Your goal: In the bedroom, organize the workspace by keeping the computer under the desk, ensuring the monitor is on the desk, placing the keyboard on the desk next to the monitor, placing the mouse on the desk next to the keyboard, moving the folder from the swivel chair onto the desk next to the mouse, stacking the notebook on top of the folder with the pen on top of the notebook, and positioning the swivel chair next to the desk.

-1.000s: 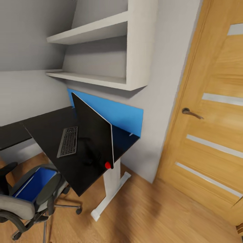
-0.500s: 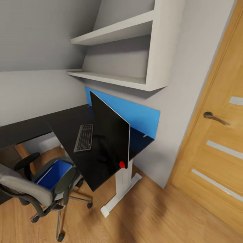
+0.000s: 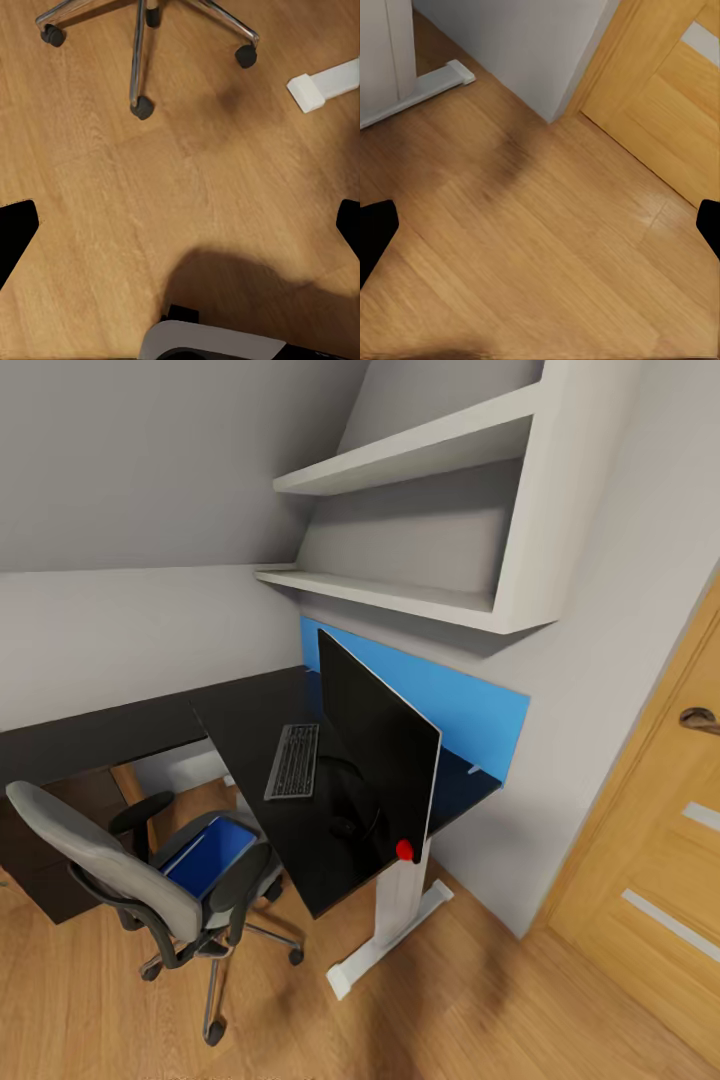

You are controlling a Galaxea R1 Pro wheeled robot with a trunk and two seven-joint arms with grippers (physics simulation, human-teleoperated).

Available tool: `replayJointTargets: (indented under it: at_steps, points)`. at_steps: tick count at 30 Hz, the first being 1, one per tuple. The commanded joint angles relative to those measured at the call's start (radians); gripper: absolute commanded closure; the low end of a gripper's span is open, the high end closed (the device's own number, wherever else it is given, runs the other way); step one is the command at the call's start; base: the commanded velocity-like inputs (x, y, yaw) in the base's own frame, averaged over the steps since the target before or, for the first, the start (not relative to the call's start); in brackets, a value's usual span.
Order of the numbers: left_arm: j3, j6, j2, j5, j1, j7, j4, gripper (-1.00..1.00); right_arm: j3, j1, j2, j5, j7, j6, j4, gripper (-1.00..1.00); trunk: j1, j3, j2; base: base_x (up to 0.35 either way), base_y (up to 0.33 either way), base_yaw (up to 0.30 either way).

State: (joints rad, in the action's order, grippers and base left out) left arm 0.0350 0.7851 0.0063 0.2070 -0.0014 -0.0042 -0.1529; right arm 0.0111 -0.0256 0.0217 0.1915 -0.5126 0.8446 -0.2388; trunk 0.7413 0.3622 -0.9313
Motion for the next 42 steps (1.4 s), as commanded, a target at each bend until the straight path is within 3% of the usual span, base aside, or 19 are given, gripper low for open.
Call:
replayJointTargets:
  at_steps: [1,26,42]
  points:
    - [0.003,0.002,0.000,-0.001,0.000,0.000,0.000,-1.00,0.001,-0.001,0.000,0.009,-0.010,-0.006,0.000,-1.00,0.000,0.001,-0.001,0.000,0.000,0.284]
    - [0.003,0.002,0.000,0.000,0.000,0.007,-0.001,-1.00,0.001,-0.002,0.000,0.009,-0.004,-0.032,-0.001,-1.00,0.000,0.001,-0.001,-0.003,0.000,0.285]
    - [0.005,0.009,-0.001,0.000,0.000,0.006,-0.002,-1.00,0.001,-0.002,-0.001,0.009,-0.004,-0.032,-0.005,-1.00,0.000,0.001,-0.001,-0.147,0.000,0.285]
